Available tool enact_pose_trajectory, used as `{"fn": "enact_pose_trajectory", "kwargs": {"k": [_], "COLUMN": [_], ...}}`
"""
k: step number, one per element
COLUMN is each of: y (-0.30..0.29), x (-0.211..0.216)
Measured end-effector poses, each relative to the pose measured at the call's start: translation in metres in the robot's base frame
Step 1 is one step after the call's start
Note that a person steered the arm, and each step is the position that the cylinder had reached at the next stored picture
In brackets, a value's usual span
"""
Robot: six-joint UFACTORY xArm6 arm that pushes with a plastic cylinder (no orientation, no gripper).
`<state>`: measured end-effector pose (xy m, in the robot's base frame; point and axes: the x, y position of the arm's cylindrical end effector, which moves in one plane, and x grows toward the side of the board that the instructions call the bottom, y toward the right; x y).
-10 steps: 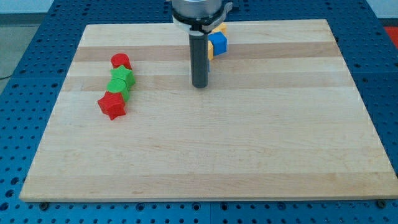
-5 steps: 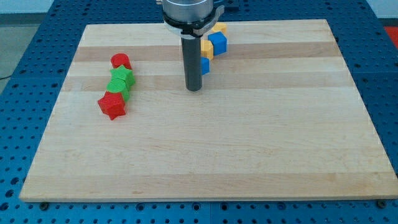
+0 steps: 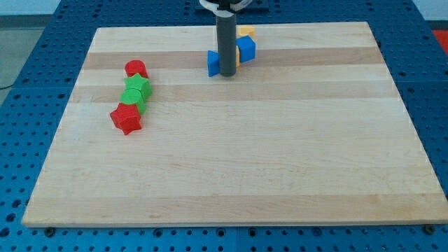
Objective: Separate yellow hexagon from blue blocks
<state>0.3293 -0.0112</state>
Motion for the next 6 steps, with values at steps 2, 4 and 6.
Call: {"fn": "enact_pose_trajectory", "kwargs": {"k": [2, 4, 6], "y": [0.0, 0.0, 0.0], "x": [-0.018, -0.054, -0.071]}}
